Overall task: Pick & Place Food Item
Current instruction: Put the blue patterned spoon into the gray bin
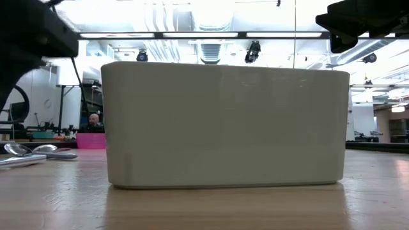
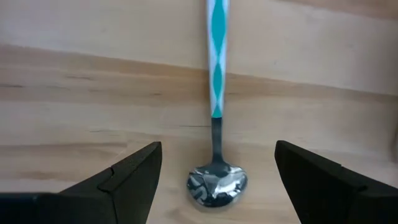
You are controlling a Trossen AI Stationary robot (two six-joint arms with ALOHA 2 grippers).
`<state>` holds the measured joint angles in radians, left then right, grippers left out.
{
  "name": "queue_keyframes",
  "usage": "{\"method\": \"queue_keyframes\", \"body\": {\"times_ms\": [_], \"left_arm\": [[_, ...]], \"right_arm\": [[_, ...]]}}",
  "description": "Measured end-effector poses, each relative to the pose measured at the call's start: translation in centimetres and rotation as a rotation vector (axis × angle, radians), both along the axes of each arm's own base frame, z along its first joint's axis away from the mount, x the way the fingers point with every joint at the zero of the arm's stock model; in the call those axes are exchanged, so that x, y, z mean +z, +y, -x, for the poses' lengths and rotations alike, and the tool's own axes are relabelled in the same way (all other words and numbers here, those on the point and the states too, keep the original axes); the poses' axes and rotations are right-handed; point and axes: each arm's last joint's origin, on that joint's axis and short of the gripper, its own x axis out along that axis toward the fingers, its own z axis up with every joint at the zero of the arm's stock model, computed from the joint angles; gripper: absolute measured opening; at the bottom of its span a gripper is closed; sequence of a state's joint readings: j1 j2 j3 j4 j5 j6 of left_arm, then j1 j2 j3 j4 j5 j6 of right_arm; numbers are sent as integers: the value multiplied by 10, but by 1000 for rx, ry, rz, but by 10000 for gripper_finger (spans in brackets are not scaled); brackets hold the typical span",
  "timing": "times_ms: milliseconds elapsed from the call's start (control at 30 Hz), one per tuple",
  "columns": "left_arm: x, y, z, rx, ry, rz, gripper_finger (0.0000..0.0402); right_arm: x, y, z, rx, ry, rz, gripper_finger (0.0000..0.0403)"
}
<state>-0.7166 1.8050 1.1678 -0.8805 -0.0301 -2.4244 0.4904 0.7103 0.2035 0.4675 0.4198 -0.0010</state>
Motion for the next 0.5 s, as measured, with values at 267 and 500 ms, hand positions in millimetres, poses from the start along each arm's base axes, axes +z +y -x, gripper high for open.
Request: {"method": "queue_keyframes", "body": {"times_ms": [267, 500], "left_arm": [[-21, 0, 2, 11, -27, 57, 316], [-29, 2, 5, 15, -18, 94, 314]], "right_arm": [[0, 0, 0, 0, 0, 0, 130], [0, 0, 0, 0, 0, 0, 130]]}}
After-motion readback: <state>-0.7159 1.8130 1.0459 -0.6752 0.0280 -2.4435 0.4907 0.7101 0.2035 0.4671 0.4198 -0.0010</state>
